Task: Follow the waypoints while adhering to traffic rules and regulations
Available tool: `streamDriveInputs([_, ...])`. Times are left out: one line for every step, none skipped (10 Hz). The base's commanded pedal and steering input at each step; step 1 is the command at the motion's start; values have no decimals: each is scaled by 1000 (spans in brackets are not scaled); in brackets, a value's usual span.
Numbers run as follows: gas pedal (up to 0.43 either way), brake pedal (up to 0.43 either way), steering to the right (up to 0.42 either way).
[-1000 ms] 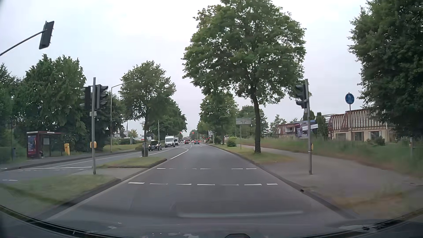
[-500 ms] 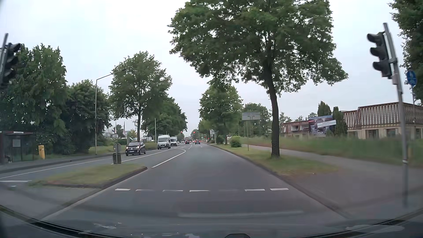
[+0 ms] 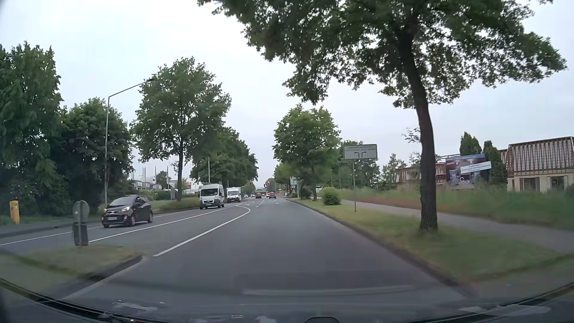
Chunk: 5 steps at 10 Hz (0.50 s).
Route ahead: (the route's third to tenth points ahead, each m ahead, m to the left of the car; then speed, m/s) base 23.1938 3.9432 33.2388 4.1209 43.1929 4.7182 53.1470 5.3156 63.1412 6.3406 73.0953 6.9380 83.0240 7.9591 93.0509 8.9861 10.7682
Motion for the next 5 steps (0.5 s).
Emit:
streamDriveInputs([118, 0, -18])
streamDriveInputs([118, 0, -18])
streamDriveInputs([118, 0, -18])
streamDriveInputs([118, 0, -18])
streamDriveInputs([118, 0, -17])
